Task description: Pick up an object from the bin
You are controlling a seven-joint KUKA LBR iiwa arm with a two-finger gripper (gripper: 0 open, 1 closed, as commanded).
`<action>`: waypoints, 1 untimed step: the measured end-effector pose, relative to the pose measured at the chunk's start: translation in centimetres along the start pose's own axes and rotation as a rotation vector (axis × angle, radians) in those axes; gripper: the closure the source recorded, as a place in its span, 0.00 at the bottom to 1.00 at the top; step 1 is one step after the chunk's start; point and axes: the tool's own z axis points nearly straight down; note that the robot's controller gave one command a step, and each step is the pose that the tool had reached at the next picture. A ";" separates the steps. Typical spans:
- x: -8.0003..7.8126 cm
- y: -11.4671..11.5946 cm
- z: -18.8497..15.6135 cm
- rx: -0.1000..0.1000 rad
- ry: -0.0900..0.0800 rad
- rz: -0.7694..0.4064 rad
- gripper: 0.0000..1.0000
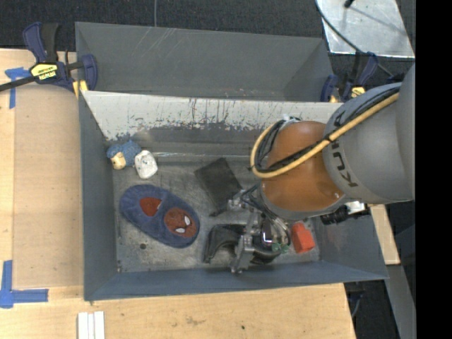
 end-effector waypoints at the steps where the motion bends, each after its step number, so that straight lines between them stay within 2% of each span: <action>1: -0.1 -0.6 -0.8 0.000 -0.002 0.135 0.00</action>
Offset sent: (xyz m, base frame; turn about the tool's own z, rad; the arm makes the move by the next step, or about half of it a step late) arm -0.0010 -0.0057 0.0073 0.1359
